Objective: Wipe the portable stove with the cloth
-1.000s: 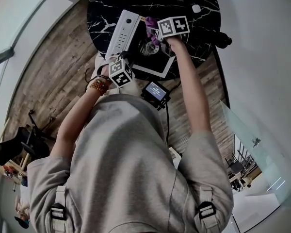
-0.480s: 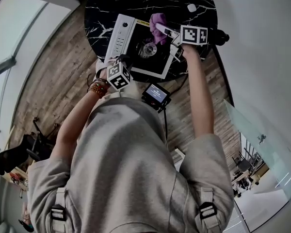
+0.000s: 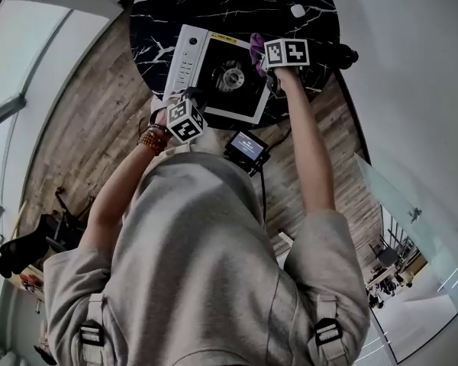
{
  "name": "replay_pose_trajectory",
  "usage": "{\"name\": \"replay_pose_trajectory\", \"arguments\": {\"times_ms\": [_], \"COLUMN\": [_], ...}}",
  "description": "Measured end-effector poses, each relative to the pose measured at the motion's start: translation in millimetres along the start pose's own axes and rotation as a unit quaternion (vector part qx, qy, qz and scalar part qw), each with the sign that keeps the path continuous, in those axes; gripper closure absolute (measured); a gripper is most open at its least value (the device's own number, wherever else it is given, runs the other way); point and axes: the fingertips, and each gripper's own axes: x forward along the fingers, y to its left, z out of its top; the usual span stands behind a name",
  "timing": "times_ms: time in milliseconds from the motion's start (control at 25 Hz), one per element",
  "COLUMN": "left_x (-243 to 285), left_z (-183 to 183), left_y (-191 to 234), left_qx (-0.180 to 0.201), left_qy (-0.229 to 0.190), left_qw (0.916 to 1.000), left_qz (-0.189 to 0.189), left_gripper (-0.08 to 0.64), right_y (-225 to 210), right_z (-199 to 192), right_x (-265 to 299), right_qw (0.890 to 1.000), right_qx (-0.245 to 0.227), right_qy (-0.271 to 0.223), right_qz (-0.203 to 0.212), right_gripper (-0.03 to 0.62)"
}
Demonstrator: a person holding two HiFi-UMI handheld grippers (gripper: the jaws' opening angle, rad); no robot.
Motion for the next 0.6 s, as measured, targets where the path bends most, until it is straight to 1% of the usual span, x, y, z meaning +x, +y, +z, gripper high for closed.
{"name": "replay_pose_trajectory", "arguments": {"times_ms": [80, 160, 320, 600], "left_x": [-1, -1, -1, -1], "left_z": [-1, -2, -2, -1], "left_y": [1, 1, 0, 1], "left_qx": [-0.002, -0.002, 0.001, -0.002], "left_qy": [-0.003, -0.003, -0.002, -0.005], "left_qw": [1.0, 1.0, 1.0, 1.0], "left_qz": [0.001, 0.002, -0.004, -0.007], "left_gripper": [0.532, 0.532, 0.531, 0.531], "right_y": [4, 7, 10, 23], "right_z": [3, 4, 5, 12], "right_x": [3, 5, 7, 13], "right_qw": [1.0, 1.0, 1.0, 0.999], "right_qx": [0.001, 0.008, 0.028, 0.025], "right_qy": [0.003, 0.004, -0.003, -0.004], "right_qz": [-0.01, -0.008, 0.012, 0.037], "right_gripper": [0.503, 0.503, 0.505, 0.505]}}
